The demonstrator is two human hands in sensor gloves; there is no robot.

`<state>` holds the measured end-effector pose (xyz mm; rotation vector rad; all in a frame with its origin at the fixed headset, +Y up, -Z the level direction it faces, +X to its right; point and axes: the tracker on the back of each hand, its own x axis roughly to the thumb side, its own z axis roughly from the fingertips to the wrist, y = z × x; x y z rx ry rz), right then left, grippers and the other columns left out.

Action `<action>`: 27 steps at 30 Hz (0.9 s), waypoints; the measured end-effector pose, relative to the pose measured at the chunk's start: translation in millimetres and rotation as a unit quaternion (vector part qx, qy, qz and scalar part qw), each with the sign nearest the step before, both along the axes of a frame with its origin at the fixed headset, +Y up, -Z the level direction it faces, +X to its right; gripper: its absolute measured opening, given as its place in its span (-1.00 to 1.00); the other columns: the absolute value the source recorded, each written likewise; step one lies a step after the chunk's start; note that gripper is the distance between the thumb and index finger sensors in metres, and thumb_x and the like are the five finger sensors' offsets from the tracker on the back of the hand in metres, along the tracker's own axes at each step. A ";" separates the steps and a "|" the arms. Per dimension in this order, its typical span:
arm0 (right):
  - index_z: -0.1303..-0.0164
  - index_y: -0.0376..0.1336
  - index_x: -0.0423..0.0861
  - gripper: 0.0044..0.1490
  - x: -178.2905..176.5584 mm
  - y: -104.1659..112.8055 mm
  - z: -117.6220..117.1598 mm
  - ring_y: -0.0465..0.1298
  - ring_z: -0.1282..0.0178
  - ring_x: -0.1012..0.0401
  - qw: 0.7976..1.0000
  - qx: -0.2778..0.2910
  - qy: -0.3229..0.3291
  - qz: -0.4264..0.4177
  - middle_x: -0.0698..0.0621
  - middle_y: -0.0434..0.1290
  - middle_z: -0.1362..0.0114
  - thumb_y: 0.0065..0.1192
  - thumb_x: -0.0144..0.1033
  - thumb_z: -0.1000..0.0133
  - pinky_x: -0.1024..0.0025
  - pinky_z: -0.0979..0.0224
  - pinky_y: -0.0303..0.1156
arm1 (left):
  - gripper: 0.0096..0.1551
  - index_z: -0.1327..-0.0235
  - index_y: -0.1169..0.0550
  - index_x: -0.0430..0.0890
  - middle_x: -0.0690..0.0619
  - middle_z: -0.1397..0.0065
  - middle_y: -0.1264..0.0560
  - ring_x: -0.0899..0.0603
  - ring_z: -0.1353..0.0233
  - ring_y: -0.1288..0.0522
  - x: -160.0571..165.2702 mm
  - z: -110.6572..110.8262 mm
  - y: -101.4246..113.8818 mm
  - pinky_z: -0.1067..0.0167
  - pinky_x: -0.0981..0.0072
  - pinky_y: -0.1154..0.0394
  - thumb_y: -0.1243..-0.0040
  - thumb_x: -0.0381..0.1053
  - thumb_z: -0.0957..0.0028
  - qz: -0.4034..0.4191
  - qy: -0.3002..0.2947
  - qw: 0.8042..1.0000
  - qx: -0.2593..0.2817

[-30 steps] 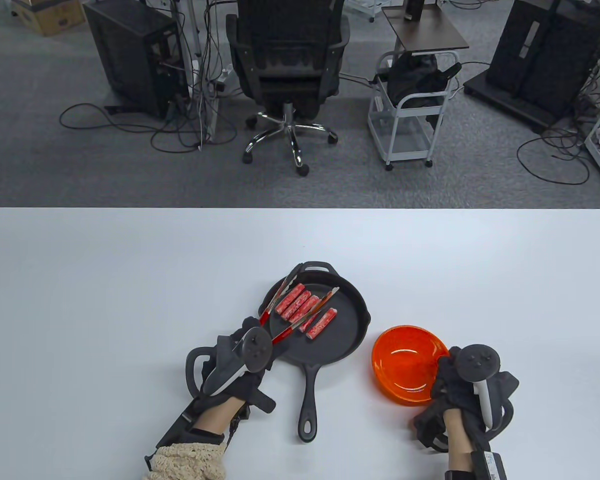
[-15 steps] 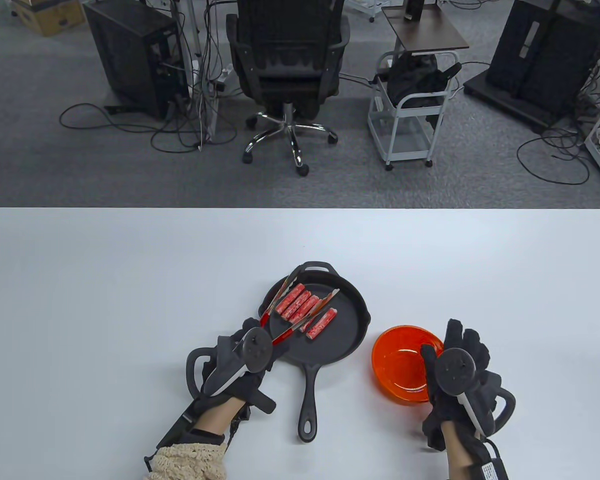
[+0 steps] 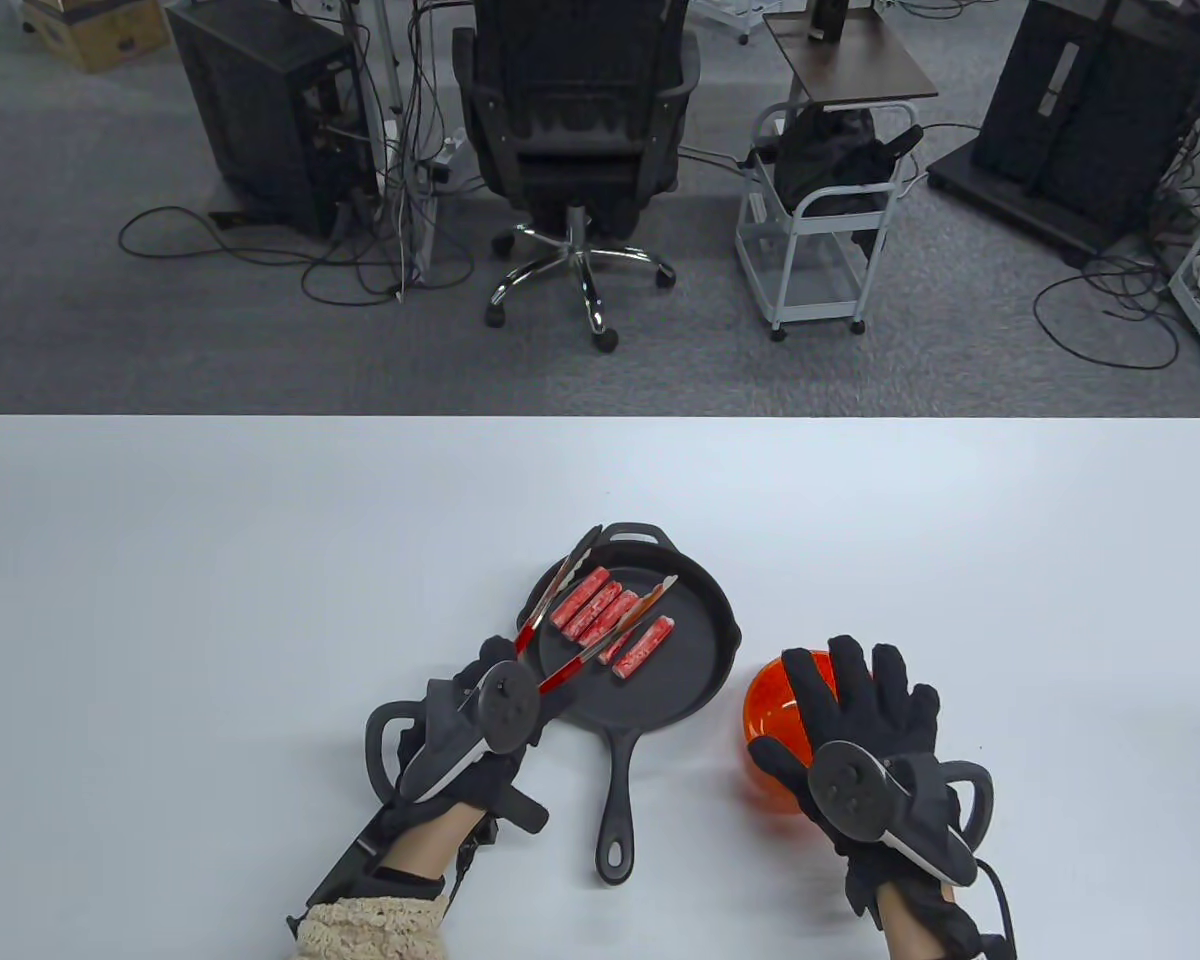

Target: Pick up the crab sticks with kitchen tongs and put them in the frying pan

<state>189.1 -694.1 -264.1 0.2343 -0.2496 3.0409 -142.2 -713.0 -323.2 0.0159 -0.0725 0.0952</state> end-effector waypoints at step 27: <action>-0.84 -0.27 0.08 0.12 -17.2 -11.9 -4.1 -0.18 -0.73 -0.37 0.999 -0.037 0.014 0.017 -0.26 -0.15 -0.85 -0.35 0.45 -0.13 -0.56 -0.53 -0.11 | 0.15 -0.61 -0.35 -0.38 -0.07 -0.20 -0.65 -0.04 0.29 -0.72 -131.2 52.8 8.1 0.23 0.03 -0.66 -0.06 0.54 -0.19 0.015 0.181 0.983 -0.019</action>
